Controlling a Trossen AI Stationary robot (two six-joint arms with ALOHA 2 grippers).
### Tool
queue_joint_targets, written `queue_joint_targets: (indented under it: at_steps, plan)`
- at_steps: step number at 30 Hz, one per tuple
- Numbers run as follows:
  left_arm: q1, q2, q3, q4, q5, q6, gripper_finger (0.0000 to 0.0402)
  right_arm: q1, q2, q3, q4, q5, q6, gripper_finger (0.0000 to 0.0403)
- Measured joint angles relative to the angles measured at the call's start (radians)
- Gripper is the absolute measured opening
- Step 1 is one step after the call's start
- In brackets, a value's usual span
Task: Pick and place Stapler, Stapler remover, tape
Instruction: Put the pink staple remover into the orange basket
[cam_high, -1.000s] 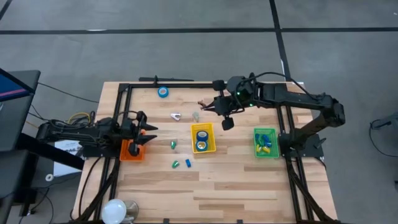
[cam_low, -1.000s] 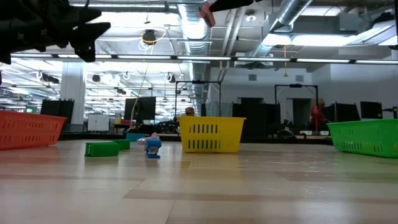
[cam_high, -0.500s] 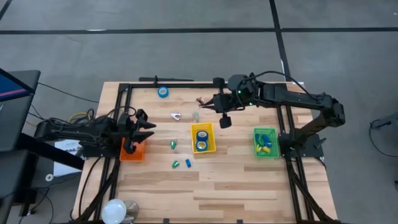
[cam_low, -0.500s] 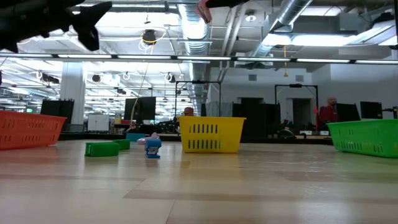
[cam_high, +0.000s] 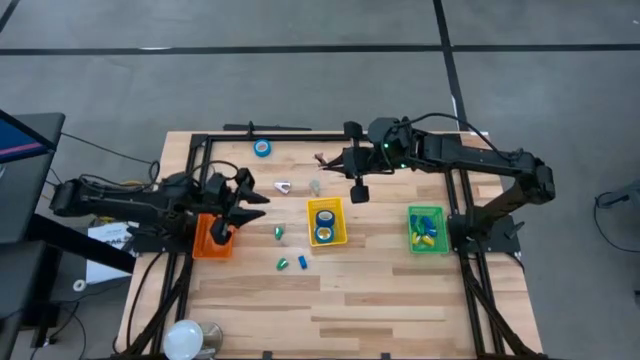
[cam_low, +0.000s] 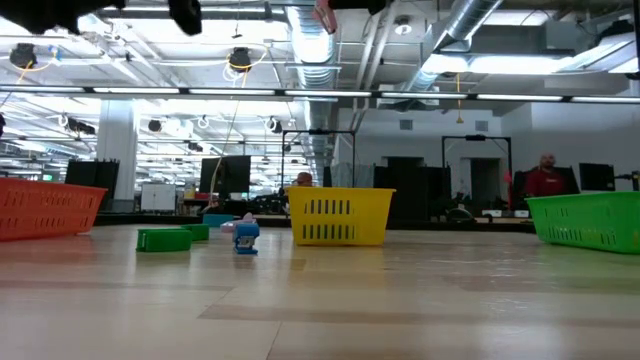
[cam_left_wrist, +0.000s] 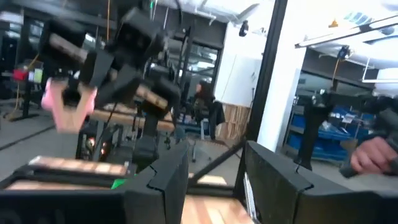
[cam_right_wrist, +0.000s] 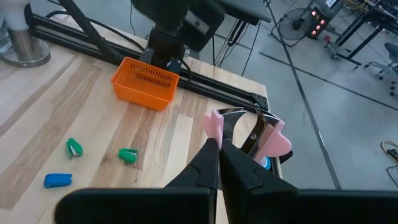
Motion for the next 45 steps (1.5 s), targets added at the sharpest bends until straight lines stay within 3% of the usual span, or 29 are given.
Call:
queue_joint_targets:
  at_steps: [6,17,31,38,45]
  plan:
    - [0.004,0.03,0.062,0.001,-0.056,0.167,0.015,0.0,0.0,0.0,0.001,0.009,0.008,0.0]
    - [0.126,0.144,0.146,-0.001,-0.111,0.156,0.0154,0.001,0.0,0.0,0.021,0.024,0.022,0.0]
    - [0.221,0.315,0.216,-0.003,-0.11,0.154,0.0282,0.006,0.0,0.0,0.028,0.023,0.056,0.0]
    - [0.223,0.349,0.215,0.002,-0.11,0.153,0.0276,0.008,0.0,0.0,0.028,0.02,0.052,0.0]
    - [0.223,0.348,0.215,0.016,-0.11,0.153,0.0259,0.023,0.002,0.0,0.028,-0.056,0.063,0.0]
